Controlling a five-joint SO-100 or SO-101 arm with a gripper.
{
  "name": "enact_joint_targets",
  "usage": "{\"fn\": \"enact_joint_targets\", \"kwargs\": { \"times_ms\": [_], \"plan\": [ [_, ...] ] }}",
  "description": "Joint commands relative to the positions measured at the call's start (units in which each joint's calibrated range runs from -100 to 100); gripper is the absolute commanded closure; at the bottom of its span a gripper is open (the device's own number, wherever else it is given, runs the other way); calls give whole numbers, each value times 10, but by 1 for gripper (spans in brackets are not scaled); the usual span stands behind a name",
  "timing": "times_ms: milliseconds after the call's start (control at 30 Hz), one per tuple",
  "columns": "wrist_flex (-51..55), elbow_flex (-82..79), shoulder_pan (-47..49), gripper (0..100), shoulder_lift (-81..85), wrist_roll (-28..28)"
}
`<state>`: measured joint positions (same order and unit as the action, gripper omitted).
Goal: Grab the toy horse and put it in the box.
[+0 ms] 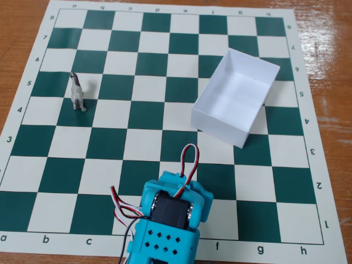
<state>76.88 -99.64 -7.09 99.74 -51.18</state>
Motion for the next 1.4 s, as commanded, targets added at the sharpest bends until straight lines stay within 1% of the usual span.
{"fn": "enact_joint_targets", "kwargs": {
  "times_ms": [0,267,400,500,767,933,1067,1233,1367],
  "plan": [
    [1,-4,-3,100,3,-2],
    [-11,5,-2,100,2,-4],
    [-5,70,13,100,-2,-4],
    [-3,145,41,100,-35,-2],
    [-10,366,113,99,-253,14],
    [-53,455,143,97,-378,17],
    [-85,556,175,97,-501,18],
    [-110,690,215,91,-635,18],
    [-131,752,242,86,-704,17]
  ]
}}
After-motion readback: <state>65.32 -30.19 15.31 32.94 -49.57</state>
